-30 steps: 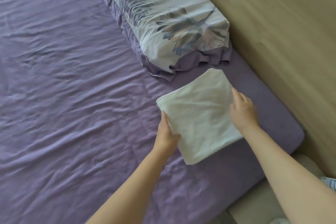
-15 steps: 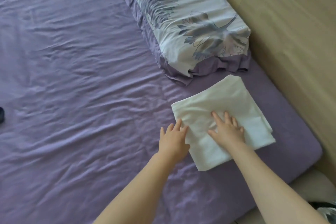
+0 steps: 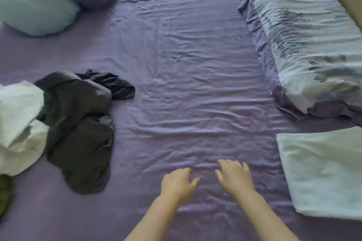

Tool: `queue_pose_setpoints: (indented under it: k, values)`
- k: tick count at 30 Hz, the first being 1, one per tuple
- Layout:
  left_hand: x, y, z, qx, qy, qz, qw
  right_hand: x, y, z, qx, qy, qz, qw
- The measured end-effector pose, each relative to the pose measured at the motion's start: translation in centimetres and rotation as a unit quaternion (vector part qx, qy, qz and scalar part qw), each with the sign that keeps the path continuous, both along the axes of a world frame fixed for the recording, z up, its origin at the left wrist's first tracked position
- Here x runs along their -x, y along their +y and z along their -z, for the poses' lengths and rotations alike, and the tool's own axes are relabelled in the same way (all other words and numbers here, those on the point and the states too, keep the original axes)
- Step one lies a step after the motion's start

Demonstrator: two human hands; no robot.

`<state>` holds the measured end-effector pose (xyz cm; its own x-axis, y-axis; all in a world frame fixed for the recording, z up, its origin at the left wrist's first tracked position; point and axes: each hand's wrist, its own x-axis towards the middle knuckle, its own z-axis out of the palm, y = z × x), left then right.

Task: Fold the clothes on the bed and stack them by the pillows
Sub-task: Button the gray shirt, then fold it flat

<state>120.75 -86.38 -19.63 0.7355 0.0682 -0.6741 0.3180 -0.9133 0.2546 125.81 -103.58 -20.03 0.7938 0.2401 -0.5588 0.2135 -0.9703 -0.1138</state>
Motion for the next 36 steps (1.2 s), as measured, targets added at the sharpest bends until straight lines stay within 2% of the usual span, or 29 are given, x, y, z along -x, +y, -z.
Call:
queue_pose_setpoints:
  k: [6, 12, 20, 25, 28, 31, 36]
  values:
    - [5.9, 11.4, -0.7, -0.018, -0.013, -0.111, 0.994, 2.0, 12.4, -0.9, -0.028, -0.01, -0.106, 0.994]
    - [9.6, 23.6, -2.2, -0.039, -0.049, -0.215, 0.975, 2.9, 24.5, -2.3, -0.123, -0.027, -0.172, 0.977]
    - [6.4, 39.0, -4.5, -0.028, -0.17, -0.307, 0.936, -4.8, 41.7, -7.4, -0.218, -0.109, -0.15, 0.958]
    - [3.3, 42.9, -5.5, 0.037, -0.238, -0.328, 0.913, -10.1, 48.8, -9.9, -0.236, -0.131, -0.122, 0.955]
    - [2.0, 44.1, -5.2, 0.085, -0.251, -0.347, 0.9, -11.5, 51.7, -9.5, -0.225, -0.093, -0.081, 0.966]
    - [0.8, 44.0, -5.0, 0.128, -0.264, -0.358, 0.886, -11.9, 52.7, -8.5, -0.193, -0.074, -0.063, 0.976]
    - [-1.1, 43.3, -5.9, 0.155, -0.287, -0.359, 0.875, -10.7, 51.5, -7.6, -0.172, -0.111, -0.087, 0.975]
